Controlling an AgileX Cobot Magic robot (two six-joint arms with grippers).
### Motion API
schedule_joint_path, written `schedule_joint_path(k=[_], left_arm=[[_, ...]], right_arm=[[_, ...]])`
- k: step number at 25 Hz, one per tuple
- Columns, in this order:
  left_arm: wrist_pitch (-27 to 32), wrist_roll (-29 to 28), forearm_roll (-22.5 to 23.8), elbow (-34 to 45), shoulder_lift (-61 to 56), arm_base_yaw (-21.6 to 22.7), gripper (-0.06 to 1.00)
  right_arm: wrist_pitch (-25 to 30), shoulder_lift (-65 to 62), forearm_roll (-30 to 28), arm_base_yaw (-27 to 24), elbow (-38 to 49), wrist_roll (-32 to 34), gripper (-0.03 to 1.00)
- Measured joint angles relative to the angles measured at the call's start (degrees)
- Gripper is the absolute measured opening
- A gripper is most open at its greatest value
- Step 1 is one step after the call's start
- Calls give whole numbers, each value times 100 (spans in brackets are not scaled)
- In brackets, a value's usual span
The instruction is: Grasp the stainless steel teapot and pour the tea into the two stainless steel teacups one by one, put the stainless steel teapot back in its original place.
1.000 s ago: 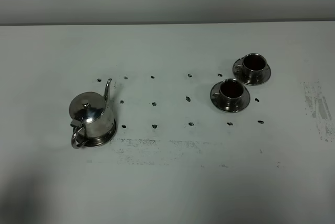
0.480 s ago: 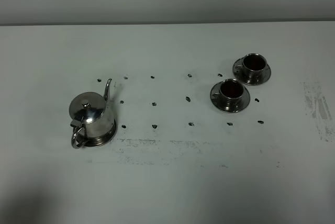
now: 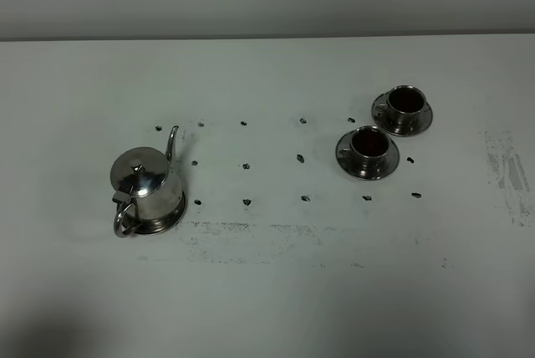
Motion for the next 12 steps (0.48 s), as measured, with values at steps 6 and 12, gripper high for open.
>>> schedule_joint_path(k=[6, 12], left_arm=[[0, 23, -18, 0, 0, 0, 53], [0, 23, -29, 0, 0, 0, 53]], right_arm=[[0, 0, 0, 0, 0, 0, 24], [0, 0, 0, 0, 0, 0, 24]])
